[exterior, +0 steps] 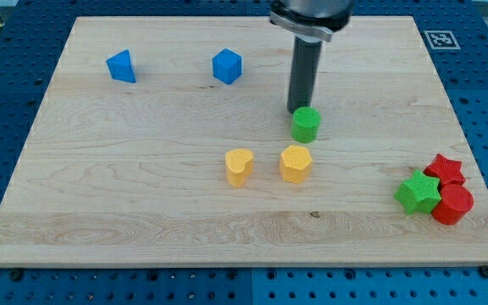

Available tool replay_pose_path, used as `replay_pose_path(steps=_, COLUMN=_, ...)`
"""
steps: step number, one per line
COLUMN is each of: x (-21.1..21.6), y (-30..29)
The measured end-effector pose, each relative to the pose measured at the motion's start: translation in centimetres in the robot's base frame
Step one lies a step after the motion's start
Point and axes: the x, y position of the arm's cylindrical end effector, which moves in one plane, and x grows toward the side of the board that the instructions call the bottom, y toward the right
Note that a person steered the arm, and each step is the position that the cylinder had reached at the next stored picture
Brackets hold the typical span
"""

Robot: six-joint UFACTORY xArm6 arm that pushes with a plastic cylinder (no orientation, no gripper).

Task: Push the green circle into the green star

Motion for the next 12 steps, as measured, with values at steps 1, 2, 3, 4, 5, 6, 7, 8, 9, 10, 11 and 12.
replay_pose_path(steps=1, x=0.7, y=0.2)
replay_pose_path(steps=2, x=0.8, y=-1.6)
replay_pose_path(steps=3, x=1.2, y=-3.2)
replay_pose_path(steps=4, x=3.2, y=-2.5)
replay_pose_path(steps=5, x=5.3, y=0.9)
replay_pose_path(steps=6, x=6.1, y=5.2)
replay_pose_path(steps=7, x=6.2, y=7.5)
replay_pose_path(steps=8, x=6.2, y=8.0)
replay_pose_path(steps=9, x=6.3, y=9.7)
replay_pose_path(steps=10, x=6.3, y=11.7)
replay_pose_path(steps=11, x=6.4, y=13.4)
replay_pose_path(steps=12, x=6.4, y=15.3)
